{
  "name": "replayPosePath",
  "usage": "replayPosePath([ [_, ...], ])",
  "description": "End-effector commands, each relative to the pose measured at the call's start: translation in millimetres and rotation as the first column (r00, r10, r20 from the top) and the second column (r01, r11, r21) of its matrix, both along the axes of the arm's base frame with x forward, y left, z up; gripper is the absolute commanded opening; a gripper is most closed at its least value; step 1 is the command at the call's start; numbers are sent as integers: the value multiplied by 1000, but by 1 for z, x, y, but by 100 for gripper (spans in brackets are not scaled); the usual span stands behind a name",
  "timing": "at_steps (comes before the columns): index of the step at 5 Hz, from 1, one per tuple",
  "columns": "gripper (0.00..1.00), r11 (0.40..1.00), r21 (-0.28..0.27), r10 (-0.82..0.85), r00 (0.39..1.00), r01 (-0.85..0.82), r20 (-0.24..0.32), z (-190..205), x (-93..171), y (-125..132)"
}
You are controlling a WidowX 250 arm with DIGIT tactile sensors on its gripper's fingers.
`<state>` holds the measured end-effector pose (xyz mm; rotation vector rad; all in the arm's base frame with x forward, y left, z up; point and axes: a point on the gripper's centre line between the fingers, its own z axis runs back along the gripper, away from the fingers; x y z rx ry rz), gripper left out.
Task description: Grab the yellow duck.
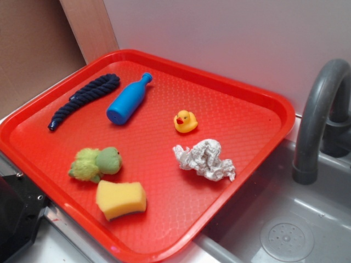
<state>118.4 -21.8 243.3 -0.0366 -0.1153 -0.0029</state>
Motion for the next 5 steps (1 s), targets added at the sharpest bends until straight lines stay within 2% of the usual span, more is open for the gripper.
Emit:
replayPosePath([
  [1, 100, 1000, 0, 0, 1000, 0, 0, 0, 0, 0],
  [2, 100, 986, -165, -9, 994, -9, -105, -3, 31, -34],
  [3, 100, 971, -190, 140, 989, -147, -50, -6, 46, -47],
  [4, 100, 934, -203, 314, 947, -295, 68, -23, 77, -56],
  [5, 100, 924, -136, 376, 911, -357, 169, -50, 100, -57],
])
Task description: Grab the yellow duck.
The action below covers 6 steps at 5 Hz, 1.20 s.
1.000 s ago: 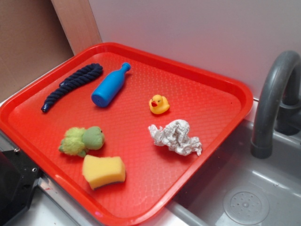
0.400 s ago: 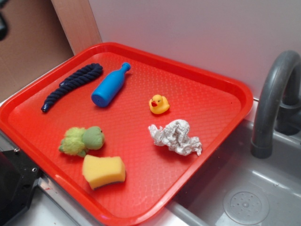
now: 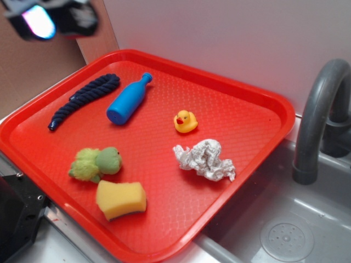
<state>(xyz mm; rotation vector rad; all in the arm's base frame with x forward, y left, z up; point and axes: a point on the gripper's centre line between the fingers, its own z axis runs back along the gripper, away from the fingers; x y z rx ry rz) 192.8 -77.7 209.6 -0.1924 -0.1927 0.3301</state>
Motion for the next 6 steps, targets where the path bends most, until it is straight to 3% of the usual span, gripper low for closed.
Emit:
replayPosePath([
  [1, 100, 985, 132, 96, 987, -113, 129, -41, 42, -2],
  [2, 100, 975, 173, 111, 983, -136, 149, -59, 61, -1],
  [3, 100, 968, 195, 133, 982, -157, 130, -81, 79, 5],
  [5, 100, 954, 252, 142, 985, -161, 94, -119, 94, 18],
  [6, 100, 956, 248, 138, 987, -154, 81, -128, 96, 23],
])
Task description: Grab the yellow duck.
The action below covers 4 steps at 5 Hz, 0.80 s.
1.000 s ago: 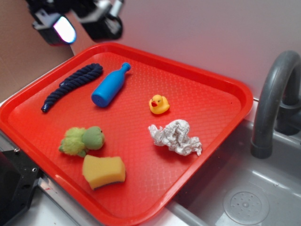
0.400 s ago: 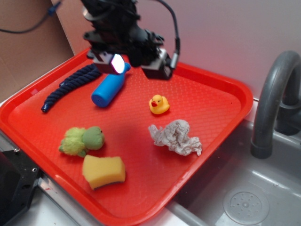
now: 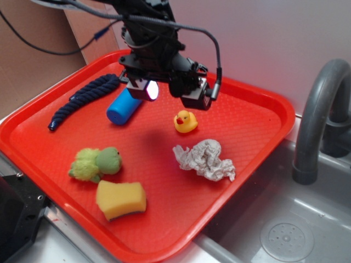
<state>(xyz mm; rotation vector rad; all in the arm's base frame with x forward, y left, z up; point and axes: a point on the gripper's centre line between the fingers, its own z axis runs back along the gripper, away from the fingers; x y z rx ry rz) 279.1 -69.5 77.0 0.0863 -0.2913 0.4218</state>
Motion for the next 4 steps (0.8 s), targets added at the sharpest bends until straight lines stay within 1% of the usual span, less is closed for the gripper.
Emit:
replayPosePath([
  [1, 100, 998, -60, 5, 1000, -4, 12, -14, 13, 11],
  [2, 0, 987, -159, -14, 1000, 12, -14, -35, 18, 2],
  [3, 0, 986, -166, -22, 1000, 23, 3, -44, 20, -5],
  [4, 0, 990, -141, -21, 999, 26, 32, -24, 15, 2],
])
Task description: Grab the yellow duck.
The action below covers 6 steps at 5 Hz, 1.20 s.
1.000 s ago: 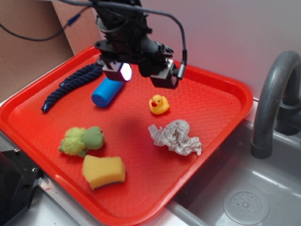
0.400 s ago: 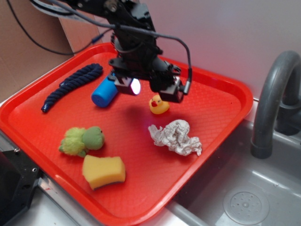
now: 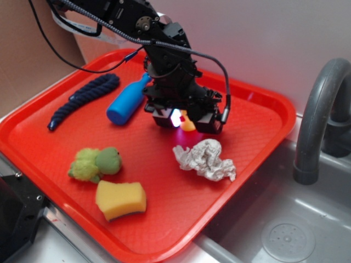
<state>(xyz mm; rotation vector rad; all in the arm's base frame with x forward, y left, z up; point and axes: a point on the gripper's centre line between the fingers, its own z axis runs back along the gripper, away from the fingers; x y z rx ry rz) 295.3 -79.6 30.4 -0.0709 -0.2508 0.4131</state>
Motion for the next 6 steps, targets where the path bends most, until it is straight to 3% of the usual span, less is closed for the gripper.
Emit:
replayPosePath([
  [1, 0, 997, 74, -6, 998, 10, -57, 66, -8, 22],
  [2, 0, 986, 144, -63, 985, 87, -163, 116, -17, 30],
  [3, 0, 980, 142, -118, 979, 142, -167, 153, -26, 36],
  [4, 0, 968, 151, -182, 977, 198, -113, 194, -37, 49],
  [6, 0, 967, 134, -213, 976, 217, -44, 210, -48, 54],
])
